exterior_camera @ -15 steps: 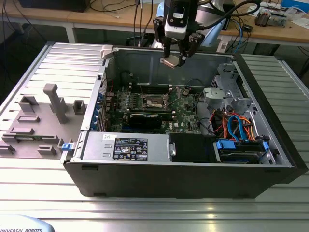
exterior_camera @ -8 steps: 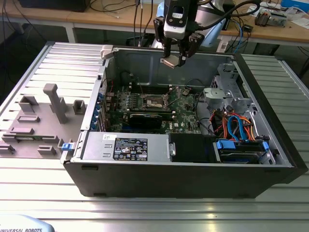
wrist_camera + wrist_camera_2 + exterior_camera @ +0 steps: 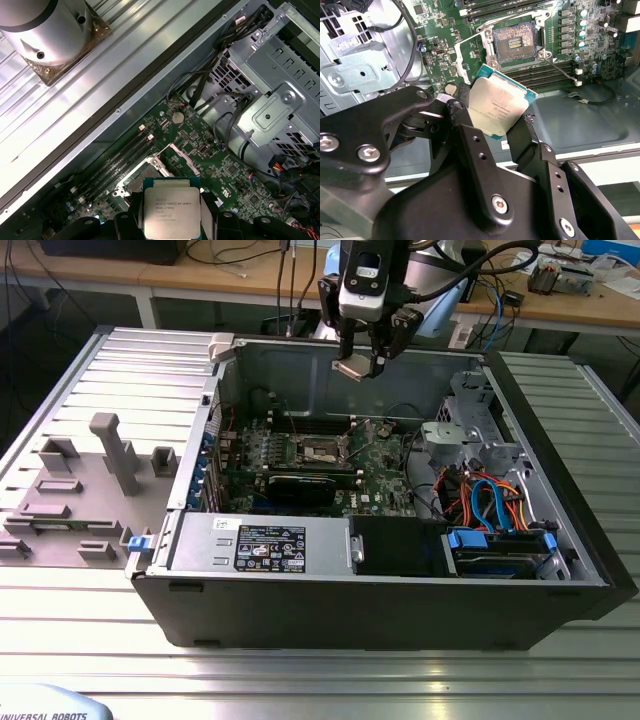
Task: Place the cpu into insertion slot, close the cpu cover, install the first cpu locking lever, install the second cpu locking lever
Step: 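Place the cpu into insertion slot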
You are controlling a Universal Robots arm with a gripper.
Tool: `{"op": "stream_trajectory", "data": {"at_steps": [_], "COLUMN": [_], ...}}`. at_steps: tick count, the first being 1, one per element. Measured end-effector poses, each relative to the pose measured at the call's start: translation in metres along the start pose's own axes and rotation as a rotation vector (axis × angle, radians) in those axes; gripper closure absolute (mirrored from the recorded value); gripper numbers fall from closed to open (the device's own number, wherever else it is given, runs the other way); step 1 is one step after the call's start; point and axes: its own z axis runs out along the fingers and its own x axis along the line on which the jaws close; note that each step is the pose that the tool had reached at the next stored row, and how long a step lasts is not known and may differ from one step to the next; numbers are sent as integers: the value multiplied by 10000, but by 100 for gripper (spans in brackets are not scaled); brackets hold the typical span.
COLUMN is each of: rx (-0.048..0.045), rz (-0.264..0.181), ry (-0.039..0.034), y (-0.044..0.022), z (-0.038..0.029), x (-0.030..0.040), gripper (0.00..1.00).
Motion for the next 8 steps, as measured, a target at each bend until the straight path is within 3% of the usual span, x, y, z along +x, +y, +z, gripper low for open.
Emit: {"op": "stream_trajectory", "data": {"at_steps": [8], "rx": [-2], "rz": [116], "ry": [-10], "y": [0], "z": [0], "x": [0], "gripper": [46]}}
